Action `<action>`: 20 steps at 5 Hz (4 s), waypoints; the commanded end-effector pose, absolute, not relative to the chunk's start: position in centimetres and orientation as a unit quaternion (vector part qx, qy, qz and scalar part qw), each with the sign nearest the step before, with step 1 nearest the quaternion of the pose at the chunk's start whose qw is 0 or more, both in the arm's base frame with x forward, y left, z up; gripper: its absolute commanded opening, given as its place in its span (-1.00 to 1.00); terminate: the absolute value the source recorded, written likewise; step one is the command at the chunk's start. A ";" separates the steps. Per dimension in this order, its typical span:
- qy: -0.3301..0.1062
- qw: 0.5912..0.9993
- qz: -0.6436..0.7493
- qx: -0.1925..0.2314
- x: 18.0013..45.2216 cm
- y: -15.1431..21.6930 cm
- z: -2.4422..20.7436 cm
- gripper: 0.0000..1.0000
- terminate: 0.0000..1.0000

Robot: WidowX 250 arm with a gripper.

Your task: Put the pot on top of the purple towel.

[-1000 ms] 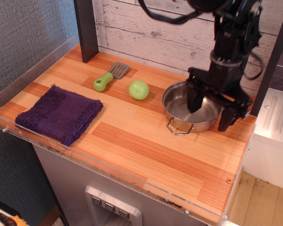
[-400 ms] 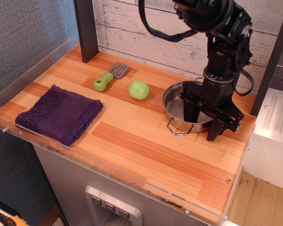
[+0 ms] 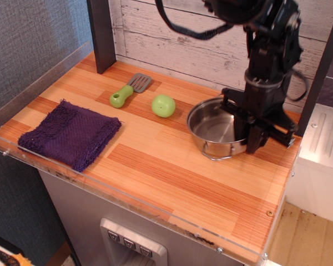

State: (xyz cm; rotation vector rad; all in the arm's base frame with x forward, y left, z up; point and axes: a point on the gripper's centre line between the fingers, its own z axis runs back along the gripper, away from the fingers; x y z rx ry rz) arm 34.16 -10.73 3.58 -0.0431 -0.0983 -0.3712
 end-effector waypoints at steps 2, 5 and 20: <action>-0.137 0.984 -0.104 -0.050 29.1 -1.5 17.3 -1.00 -1.00; -0.064 0.997 -0.023 0.023 21.6 9.0 12.0 -1.00 -1.00; -0.114 0.990 -0.078 0.000 25.1 2.9 15.9 1.00 -1.00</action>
